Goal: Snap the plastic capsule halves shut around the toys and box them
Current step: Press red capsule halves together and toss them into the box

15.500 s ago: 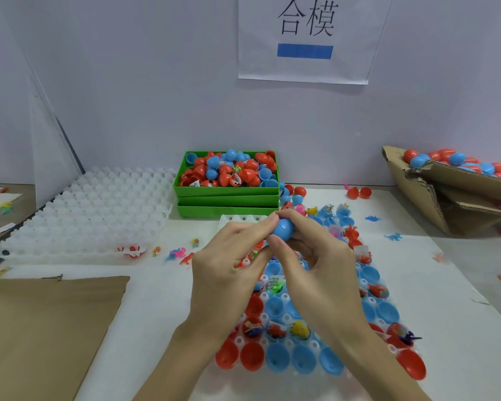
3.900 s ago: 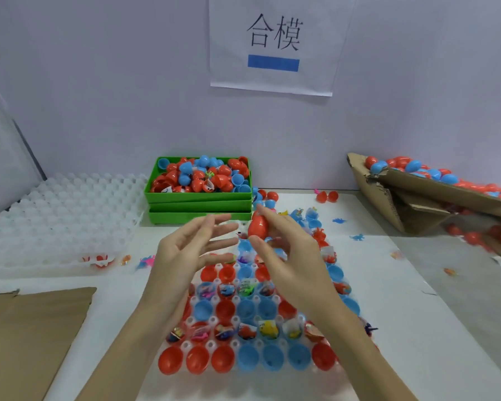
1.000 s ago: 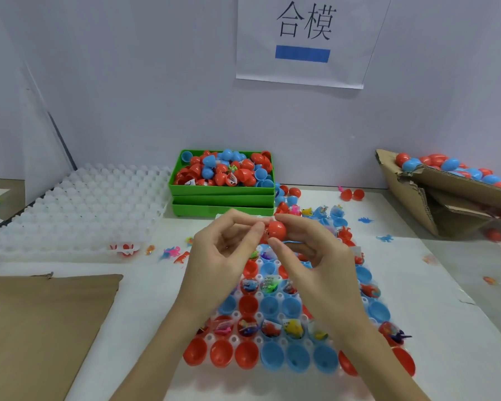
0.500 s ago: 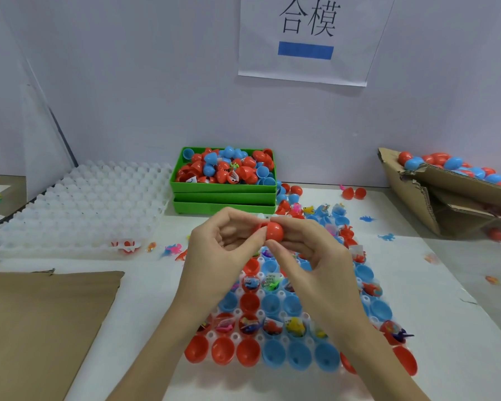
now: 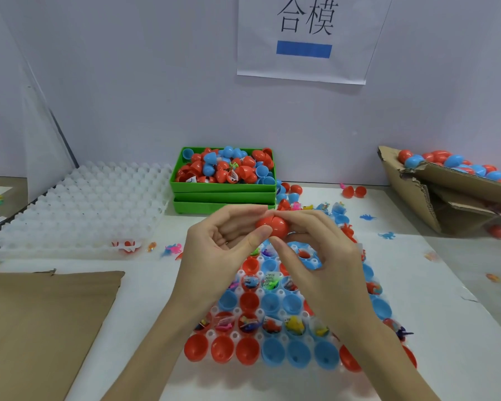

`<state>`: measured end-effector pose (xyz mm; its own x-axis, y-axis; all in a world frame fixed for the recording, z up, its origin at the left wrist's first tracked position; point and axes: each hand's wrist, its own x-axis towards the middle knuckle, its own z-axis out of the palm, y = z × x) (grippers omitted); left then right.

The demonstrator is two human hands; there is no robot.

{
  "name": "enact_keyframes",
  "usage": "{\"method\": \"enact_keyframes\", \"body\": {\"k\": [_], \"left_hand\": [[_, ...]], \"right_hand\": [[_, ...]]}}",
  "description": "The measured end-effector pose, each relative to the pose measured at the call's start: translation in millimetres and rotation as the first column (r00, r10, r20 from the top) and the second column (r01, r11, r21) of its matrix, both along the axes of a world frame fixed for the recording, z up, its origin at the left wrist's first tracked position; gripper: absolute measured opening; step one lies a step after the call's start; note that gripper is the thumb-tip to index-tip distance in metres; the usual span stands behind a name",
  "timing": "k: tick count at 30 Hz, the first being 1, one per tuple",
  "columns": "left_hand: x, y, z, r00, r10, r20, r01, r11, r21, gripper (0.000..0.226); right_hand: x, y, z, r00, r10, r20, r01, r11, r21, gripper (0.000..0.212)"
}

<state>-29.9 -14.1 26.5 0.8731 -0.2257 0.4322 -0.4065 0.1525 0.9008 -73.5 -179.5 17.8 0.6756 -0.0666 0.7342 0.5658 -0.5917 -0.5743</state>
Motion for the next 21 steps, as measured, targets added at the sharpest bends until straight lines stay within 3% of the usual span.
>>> {"method": "enact_keyframes", "body": {"k": [10, 21], "left_hand": [[-2.7, -3.5, -1.3, 0.989, -0.059, -0.133, 0.053, 0.997, -0.051, 0.032], [-7.7, -10.1, -3.7, 0.995, 0.009, -0.104, -0.015, 0.998, -0.053, 0.027]], "right_hand": [[1.7, -4.7, -1.3, 1.000, -0.011, -0.007, 0.011, 1.000, 0.015, 0.036], [3.2, -4.0, -7.7, 0.996, -0.079, 0.042, 0.081, 0.995, -0.059, 0.037]]}}
